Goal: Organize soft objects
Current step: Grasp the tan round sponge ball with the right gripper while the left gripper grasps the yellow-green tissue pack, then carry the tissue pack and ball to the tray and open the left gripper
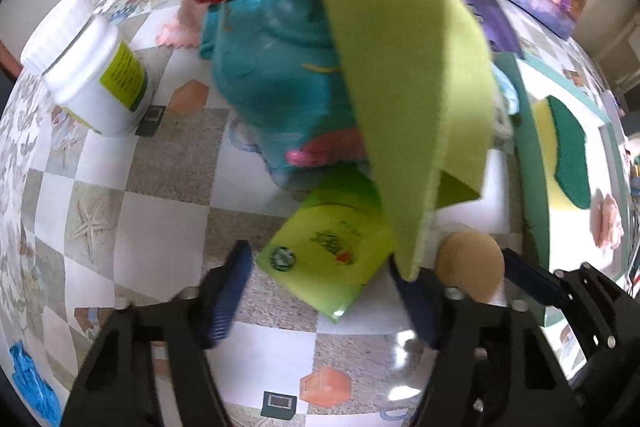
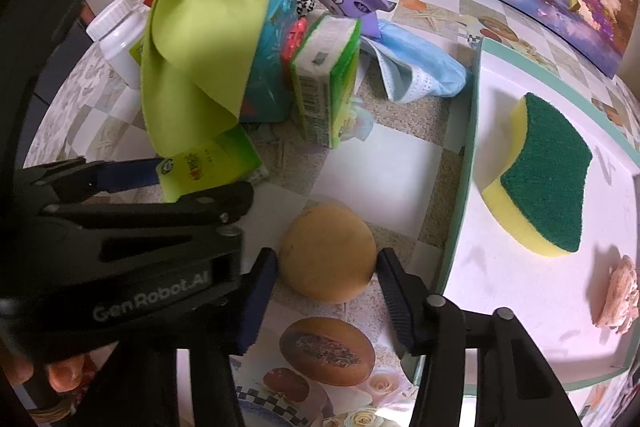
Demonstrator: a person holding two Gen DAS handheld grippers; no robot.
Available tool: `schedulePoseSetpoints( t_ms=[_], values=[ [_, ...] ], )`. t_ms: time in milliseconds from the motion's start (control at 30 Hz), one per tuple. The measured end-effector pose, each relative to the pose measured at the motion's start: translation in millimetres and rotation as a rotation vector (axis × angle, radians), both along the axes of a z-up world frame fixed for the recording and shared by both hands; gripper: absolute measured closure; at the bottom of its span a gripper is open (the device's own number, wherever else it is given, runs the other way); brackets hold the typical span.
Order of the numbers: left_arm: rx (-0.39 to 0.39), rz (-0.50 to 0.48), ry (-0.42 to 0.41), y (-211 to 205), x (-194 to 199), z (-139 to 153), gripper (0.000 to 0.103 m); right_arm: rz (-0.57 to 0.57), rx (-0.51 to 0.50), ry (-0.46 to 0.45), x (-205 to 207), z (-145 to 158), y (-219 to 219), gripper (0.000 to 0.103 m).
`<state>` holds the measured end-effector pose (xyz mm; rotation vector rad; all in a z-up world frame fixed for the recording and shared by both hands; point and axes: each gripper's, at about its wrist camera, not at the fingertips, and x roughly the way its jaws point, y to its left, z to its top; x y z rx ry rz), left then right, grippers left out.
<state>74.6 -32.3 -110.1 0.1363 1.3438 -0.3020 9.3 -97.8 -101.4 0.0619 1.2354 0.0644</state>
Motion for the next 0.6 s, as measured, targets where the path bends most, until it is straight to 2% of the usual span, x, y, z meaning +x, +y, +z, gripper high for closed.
schedulePoseSetpoints(
  t_ms=[200, 333, 600],
  values=[
    [0.019, -0.032, 0.000, -12.4, -10.4, -0.7, 0.042, -0.001, -0.003, 0.001, -0.1, 1.6, -2.0, 0.050],
    [0.013, -0.022, 0.005, -7.7, -15.1, 1.0, 0.042, -0.002, -0.003, 0.005, -1.6, 1.5, -1.5, 0.050],
    [-0.001, 0.014, 0.020, 15.4, -14.5, -13.2, 0.042, -0.006, 0.011, 0.021, -9.0, 3.1, -1.0, 0.050]
  ],
)
